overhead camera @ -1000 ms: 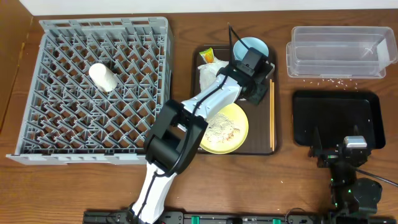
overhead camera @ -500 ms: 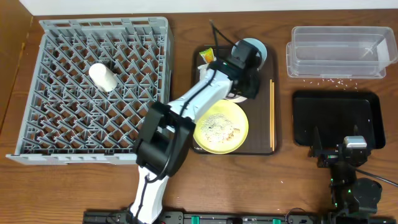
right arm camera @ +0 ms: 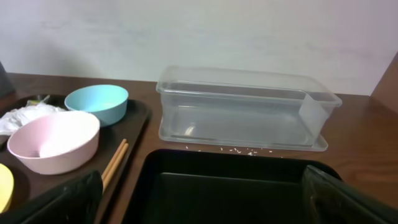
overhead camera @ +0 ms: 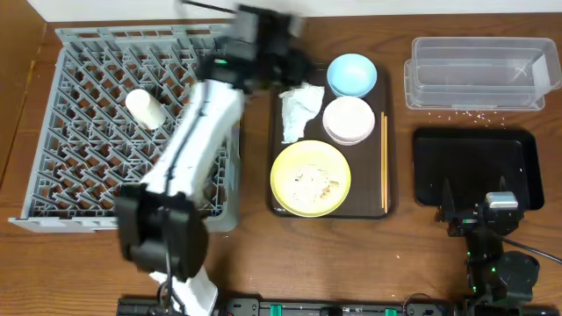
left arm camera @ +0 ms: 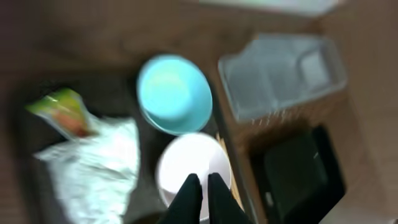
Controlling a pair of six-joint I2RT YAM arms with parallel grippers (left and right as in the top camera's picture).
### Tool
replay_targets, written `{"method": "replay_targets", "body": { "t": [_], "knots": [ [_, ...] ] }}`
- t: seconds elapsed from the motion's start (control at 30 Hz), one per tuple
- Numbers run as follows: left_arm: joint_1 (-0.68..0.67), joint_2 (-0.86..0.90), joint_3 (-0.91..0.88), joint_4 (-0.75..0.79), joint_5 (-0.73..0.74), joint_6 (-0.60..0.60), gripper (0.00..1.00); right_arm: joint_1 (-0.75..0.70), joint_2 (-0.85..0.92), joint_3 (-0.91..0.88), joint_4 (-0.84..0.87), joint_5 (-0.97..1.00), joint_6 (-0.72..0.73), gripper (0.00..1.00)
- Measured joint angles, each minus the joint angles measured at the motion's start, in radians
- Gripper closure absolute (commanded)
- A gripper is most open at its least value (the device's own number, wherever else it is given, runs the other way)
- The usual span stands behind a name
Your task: Sort waste into correct bins and load items into the dishwasher
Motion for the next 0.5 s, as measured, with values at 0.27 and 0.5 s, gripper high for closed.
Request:
{"method": "replay_targets", "body": {
  "t": [0.27,0.5],
  "knots": [
    [0.161,-0.004,0.000,-0.062,0.195,0.034,0.53,0.000,0.000,0.000,0.000,0.000,0.000,0.01],
    [-0.026,0.071,0.000,-0.105,0.168,0.171,0.49,0.000,0.000,0.000,0.000,0.000,0.000,0.01]
  ]
}}
